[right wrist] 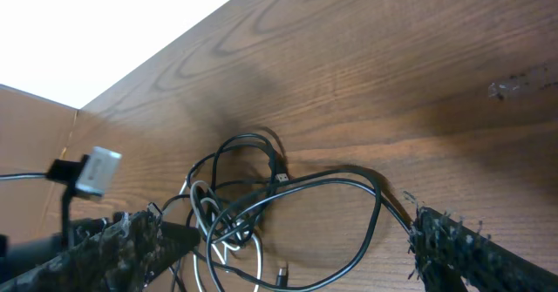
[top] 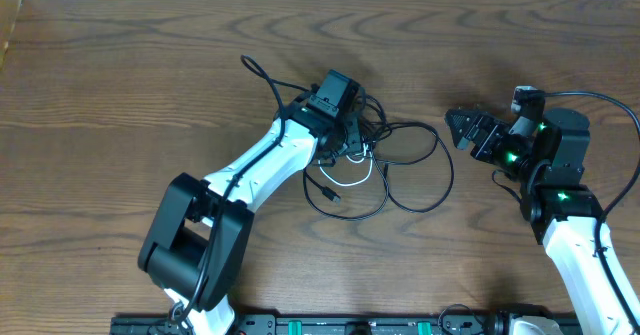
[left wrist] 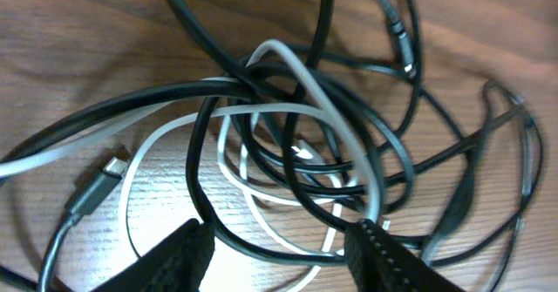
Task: Untangle cables
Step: 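Lift the grasped cables with the left gripper toward the right gripper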
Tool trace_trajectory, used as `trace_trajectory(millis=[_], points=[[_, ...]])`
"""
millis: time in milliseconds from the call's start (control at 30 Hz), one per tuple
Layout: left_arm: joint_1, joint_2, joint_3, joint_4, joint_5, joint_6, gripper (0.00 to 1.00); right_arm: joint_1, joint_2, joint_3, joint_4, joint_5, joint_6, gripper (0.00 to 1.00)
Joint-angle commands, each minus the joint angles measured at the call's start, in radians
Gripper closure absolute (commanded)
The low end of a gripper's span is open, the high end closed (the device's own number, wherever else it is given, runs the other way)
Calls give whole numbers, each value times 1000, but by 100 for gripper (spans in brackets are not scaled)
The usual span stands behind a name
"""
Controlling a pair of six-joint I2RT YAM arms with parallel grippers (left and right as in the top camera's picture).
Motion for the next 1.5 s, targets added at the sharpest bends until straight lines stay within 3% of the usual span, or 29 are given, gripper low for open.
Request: trace_trajectory(millis=[0,133,200,367,600,967,1033,1100,1167,1200,1467], points=[[-3,-92,18,7,-33,-64,41,5,3,-6,2,1,-14,9],[-6,-101,18,35,-86,-75,26,5,3,-6,2,1,-14,9],[-9,-90,18,54,-106,-86,25,5,3,-6,1,1,-14,9],[-21,-53,18,95,-122,-86,25,5,3,-6,4,1,-14,9],[-68,-29,17,92,-290,-85,25,5,3,-6,3,1,-14,9],[-95,63,17,99,-302,-81,29,5,3,-6,3,0,-14,9],[-95,82,17,100,-302,-82,34,5,3,-6,3,0,-14,9],[-95,92,17,99,-301,-82,46,5,3,-6,3,0,-14,9],[-95,91,18,100,-293,-81,81,5,3,-6,3,1,-14,9],[-95,86,18,100,-279,-78,92,5,3,-6,3,1,-14,9],[-95,-39,21,100,-154,193,92,5,3,-6,7,0,-14,9]])
